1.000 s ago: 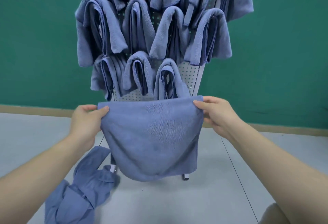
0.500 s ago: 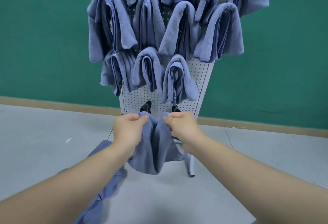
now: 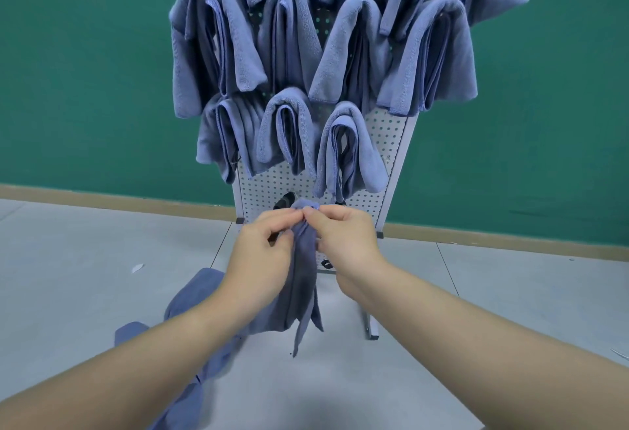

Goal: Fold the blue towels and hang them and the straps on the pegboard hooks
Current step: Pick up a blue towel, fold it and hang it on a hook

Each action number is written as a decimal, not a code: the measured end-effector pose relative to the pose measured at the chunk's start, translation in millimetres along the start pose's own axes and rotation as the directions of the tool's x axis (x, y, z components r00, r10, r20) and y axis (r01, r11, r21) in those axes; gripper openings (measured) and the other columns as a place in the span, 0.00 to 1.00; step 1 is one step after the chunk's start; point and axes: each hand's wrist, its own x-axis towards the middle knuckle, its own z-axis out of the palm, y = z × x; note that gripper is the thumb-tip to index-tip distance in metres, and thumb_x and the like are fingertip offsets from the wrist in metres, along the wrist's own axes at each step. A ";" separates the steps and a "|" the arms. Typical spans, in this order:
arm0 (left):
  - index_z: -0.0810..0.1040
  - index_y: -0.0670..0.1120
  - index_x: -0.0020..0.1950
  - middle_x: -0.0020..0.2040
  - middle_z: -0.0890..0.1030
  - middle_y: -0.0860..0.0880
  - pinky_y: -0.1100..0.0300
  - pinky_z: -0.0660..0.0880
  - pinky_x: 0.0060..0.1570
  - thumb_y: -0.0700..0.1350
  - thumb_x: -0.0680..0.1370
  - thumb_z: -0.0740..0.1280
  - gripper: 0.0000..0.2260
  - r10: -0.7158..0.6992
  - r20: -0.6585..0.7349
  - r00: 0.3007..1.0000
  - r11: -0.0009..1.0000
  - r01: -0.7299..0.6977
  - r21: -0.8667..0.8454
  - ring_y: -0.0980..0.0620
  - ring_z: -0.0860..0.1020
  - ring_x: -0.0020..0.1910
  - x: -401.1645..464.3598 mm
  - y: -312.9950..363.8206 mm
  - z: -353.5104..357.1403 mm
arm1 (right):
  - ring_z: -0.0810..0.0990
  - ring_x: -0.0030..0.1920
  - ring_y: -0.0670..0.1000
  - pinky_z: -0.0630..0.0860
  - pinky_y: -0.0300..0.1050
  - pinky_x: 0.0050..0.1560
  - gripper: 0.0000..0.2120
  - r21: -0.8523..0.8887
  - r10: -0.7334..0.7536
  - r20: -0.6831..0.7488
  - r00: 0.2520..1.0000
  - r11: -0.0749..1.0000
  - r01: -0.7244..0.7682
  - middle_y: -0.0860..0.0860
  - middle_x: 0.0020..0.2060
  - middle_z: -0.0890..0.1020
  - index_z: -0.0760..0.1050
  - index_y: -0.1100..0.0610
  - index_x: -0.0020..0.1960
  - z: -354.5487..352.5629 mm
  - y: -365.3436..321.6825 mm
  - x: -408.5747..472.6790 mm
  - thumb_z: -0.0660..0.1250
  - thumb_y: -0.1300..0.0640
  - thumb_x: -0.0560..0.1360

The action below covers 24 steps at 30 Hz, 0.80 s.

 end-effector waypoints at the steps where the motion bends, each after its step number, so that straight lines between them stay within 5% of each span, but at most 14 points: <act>1: 0.85 0.50 0.55 0.60 0.82 0.53 0.76 0.70 0.53 0.28 0.81 0.61 0.20 0.036 0.000 0.999 0.999 -0.036 0.013 0.71 0.78 0.55 3.1 1.5 -4.0 | 0.79 0.38 0.58 0.82 0.55 0.49 0.10 -0.040 -0.023 -0.008 1.000 0.999 0.023 0.61 0.39 0.85 0.85 0.62 0.45 -3.5 -5.5 1.0 0.72 0.56 0.79; 3: 0.83 0.54 0.53 0.59 0.81 0.54 0.70 0.72 0.55 0.30 0.79 0.65 0.18 0.143 -0.019 0.990 0.986 -0.140 0.089 0.64 0.78 0.57 12.6 1.7 -14.1 | 0.68 0.31 0.51 0.68 0.41 0.35 0.14 -0.137 -0.104 0.013 0.995 0.985 0.104 0.52 0.28 0.72 0.79 0.67 0.43 -9.9 -18.2 0.8 0.68 0.57 0.82; 5: 0.79 0.55 0.58 0.61 0.79 0.55 0.61 0.72 0.63 0.35 0.78 0.70 0.16 0.217 -0.019 0.976 0.963 -0.211 0.167 0.62 0.76 0.62 23.5 0.2 -25.8 | 0.60 0.25 0.45 0.58 0.37 0.27 0.15 -0.201 -0.187 0.060 0.981 0.960 0.195 0.44 0.22 0.63 0.74 0.64 0.38 -16.0 -30.9 -1.8 0.66 0.59 0.82; 9: 0.72 0.56 0.72 0.69 0.75 0.60 0.62 0.66 0.70 0.46 0.77 0.75 0.25 0.183 0.179 0.967 0.941 -0.225 0.252 0.64 0.70 0.71 38.0 2.3 -46.7 | 0.61 0.26 0.44 0.59 0.37 0.29 0.14 -0.228 -0.231 0.170 0.958 0.937 0.266 0.44 0.24 0.65 0.73 0.59 0.38 -24.6 -48.6 -7.6 0.65 0.60 0.82; 12: 0.79 0.54 0.64 0.61 0.82 0.60 0.65 0.69 0.65 0.50 0.76 0.77 0.18 0.070 0.369 0.927 0.946 -0.178 0.269 0.64 0.76 0.63 40.9 6.9 -56.1 | 0.67 0.38 0.50 0.62 0.45 0.41 0.15 -0.200 -0.229 0.211 0.950 0.942 0.271 0.54 0.36 0.70 0.72 0.68 0.44 -25.1 -54.4 -12.4 0.65 0.55 0.78; 15: 0.83 0.48 0.52 0.50 0.85 0.53 0.62 0.74 0.58 0.45 0.75 0.78 0.08 0.006 0.478 0.878 0.960 -0.140 0.244 0.56 0.82 0.53 39.9 5.6 -58.7 | 0.66 0.37 0.48 0.63 0.43 0.37 0.12 -0.234 -0.214 0.219 0.952 0.935 0.264 0.53 0.35 0.67 0.69 0.58 0.41 -29.4 -54.1 -14.2 0.61 0.59 0.83; 18: 0.82 0.44 0.45 0.44 0.85 0.49 0.56 0.75 0.56 0.49 0.73 0.78 0.10 -0.006 0.472 0.882 0.972 -0.106 0.209 0.54 0.81 0.46 40.7 4.2 -62.2 | 0.61 0.29 0.43 0.60 0.36 0.29 0.15 -0.304 -0.231 0.178 0.957 0.912 0.276 0.47 0.33 0.63 0.65 0.53 0.39 -35.0 -54.8 -14.8 0.57 0.59 0.85; 24: 0.78 0.50 0.39 0.38 0.82 0.55 0.59 0.71 0.50 0.59 0.69 0.76 0.14 0.128 0.332 0.934 0.975 -0.180 0.132 0.58 0.78 0.42 42.1 12.8 -65.7 | 0.61 0.35 0.44 0.63 0.41 0.36 0.16 -0.438 -0.294 0.126 0.947 0.840 0.319 0.47 0.38 0.64 0.62 0.56 0.44 -42.3 -46.0 -10.7 0.51 0.51 0.88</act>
